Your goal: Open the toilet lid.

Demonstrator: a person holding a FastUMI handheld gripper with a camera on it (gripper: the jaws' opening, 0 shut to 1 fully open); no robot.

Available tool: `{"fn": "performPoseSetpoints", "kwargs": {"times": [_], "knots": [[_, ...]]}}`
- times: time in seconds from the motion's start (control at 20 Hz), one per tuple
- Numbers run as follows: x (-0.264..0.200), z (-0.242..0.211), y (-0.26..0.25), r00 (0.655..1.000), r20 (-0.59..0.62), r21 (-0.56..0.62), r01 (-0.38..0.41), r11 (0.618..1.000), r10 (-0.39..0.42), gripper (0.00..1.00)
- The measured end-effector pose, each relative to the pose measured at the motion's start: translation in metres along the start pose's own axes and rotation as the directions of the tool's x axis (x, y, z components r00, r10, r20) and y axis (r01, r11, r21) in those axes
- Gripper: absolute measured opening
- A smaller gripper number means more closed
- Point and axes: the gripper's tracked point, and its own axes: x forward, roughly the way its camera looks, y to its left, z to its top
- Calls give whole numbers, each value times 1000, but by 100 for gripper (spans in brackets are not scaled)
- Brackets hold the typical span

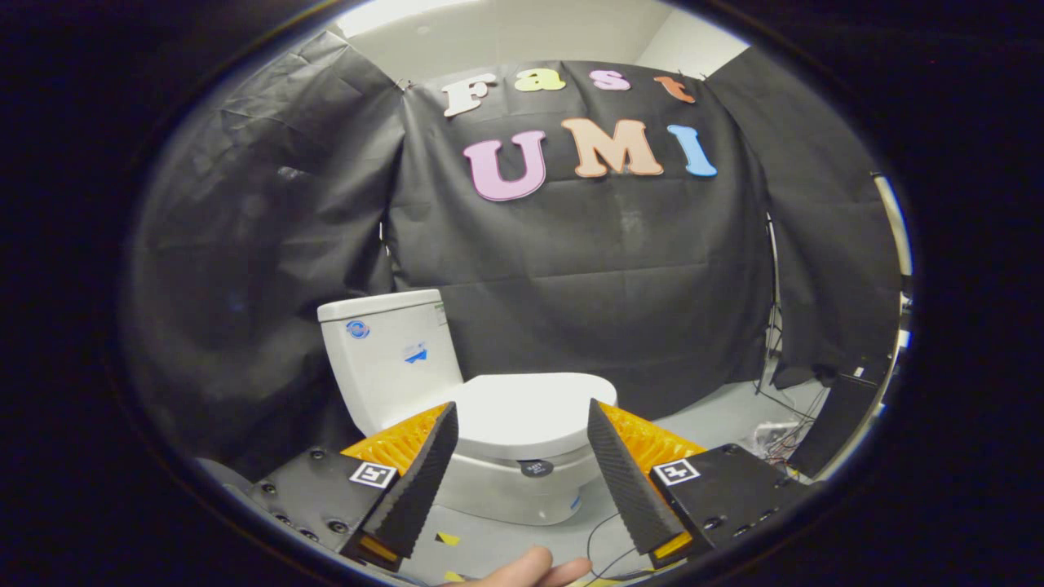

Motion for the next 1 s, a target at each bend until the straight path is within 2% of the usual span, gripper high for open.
{"fn": "performPoseSetpoints", "kwargs": {"times": [0.45,0.7,0.85,1.0], "knots": [[27,-6,15,1000,16,92,-13,996,12,98],[39,2,7,997,64,167,33,985,-44,99],[53,6,-7,988,109,284,71,956,-106,98],[72,-14,-18,983,102,432,97,897,-155,98]]}}
